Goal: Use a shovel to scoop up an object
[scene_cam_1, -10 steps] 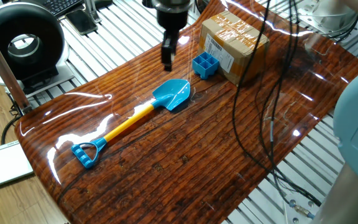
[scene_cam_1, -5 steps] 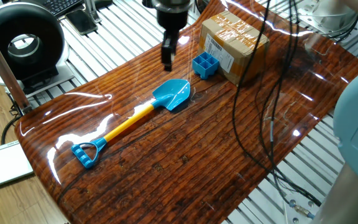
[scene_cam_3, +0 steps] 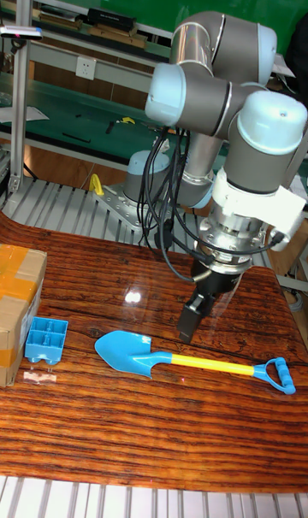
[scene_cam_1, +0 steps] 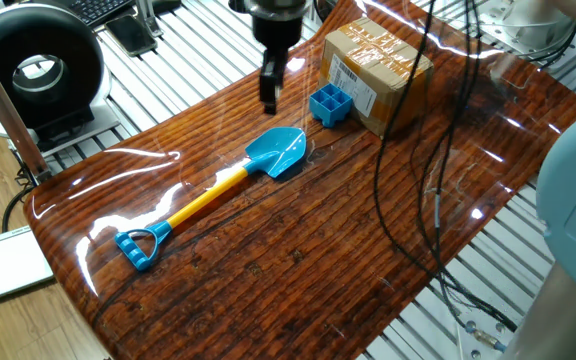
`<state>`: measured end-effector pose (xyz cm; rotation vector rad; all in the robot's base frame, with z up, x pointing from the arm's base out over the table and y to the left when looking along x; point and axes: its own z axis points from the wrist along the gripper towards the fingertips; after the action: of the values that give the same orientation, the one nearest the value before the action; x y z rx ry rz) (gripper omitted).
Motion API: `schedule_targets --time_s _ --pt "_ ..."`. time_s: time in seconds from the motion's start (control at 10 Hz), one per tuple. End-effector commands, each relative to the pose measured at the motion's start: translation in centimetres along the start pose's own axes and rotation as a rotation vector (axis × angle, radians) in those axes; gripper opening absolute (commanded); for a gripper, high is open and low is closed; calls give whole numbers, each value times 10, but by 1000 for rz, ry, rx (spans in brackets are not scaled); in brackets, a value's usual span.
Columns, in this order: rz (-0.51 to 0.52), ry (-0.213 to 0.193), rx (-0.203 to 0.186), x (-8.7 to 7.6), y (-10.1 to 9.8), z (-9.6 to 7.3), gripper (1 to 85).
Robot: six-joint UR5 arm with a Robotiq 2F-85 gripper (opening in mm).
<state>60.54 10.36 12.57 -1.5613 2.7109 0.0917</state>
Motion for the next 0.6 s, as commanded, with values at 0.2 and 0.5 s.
schedule_targets --time_s 0.2,0.5 --pt "-103 63 1 12 -2 3 717" --pt "-115 31 -20 4 4 4 730"
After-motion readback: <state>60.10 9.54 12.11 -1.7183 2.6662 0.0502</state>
